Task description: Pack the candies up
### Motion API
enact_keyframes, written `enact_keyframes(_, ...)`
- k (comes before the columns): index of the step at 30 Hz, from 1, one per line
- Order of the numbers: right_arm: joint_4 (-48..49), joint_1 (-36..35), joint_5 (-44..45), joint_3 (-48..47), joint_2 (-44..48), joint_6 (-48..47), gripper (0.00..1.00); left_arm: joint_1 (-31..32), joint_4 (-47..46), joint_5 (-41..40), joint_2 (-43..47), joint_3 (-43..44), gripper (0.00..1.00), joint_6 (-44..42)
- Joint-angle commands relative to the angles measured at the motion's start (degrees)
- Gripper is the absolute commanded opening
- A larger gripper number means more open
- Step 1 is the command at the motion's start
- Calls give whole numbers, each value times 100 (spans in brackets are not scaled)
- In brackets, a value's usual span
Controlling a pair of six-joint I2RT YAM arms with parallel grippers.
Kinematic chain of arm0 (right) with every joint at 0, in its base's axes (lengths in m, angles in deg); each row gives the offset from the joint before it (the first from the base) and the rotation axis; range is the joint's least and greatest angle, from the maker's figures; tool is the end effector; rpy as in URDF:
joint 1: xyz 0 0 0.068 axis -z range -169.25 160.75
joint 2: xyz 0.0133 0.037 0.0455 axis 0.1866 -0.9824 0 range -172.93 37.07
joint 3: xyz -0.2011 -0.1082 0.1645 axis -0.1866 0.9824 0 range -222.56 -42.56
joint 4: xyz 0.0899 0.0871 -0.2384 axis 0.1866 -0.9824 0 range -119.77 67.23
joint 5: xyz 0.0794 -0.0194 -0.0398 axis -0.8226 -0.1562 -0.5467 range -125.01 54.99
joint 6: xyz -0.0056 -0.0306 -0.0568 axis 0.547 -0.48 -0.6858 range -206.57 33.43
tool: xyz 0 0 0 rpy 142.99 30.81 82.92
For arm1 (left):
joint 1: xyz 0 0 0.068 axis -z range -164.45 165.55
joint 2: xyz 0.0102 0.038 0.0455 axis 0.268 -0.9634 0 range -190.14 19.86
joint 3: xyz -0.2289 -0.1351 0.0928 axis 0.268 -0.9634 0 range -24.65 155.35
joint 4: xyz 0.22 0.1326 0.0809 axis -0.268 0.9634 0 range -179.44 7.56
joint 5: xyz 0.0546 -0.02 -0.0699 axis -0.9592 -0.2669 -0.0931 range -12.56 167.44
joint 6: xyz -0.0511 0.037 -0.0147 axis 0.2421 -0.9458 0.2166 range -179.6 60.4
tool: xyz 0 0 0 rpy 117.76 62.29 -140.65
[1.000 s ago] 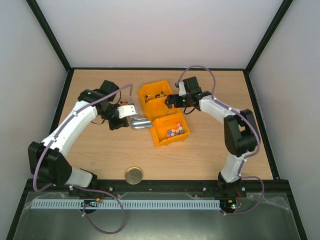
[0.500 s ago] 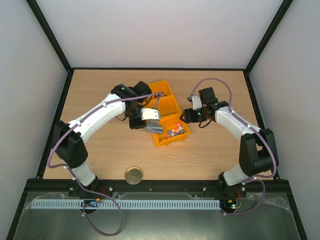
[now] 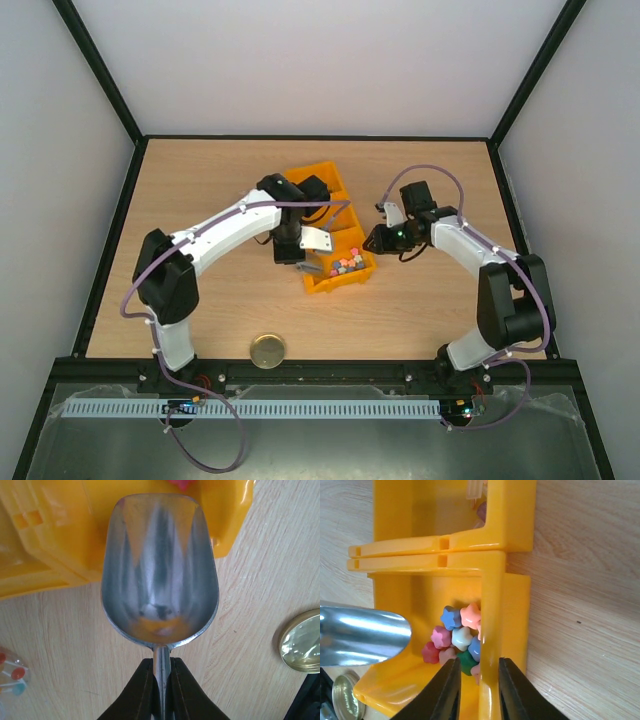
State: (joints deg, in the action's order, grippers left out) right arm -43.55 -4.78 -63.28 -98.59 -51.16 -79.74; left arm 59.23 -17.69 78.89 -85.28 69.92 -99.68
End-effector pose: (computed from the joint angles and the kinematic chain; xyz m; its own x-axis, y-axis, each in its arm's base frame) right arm 0.3108 0.1113 0.2074 -0.8245 -0.1204 -0.5529 -0.4155 0.7921 0.4471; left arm 0.2653 -0.2552 0.2660 -0.1023 0.9877 -0.1183 0.9916 0.1107 0.0669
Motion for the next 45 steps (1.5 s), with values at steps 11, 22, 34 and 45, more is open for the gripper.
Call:
enact_keyframes(11, 23, -19, -529, 355, -112, 337, 1, 270, 252, 193, -478, 71, 2, -347)
enact_keyframes(22, 276, -14, -383, 593, 11, 677, 1, 234, -847, 824, -748, -454, 2, -262)
enact_keyframes(34, 328, -22, -198, 671, 19, 849, 1, -122, -3579, 1850, -147, -2060, 2, 1080)
enact_keyframes(45, 225, -22, -84, 643, 35, 809, 2, -349, -5835, 2460, 519, -3374, 2, 2230)
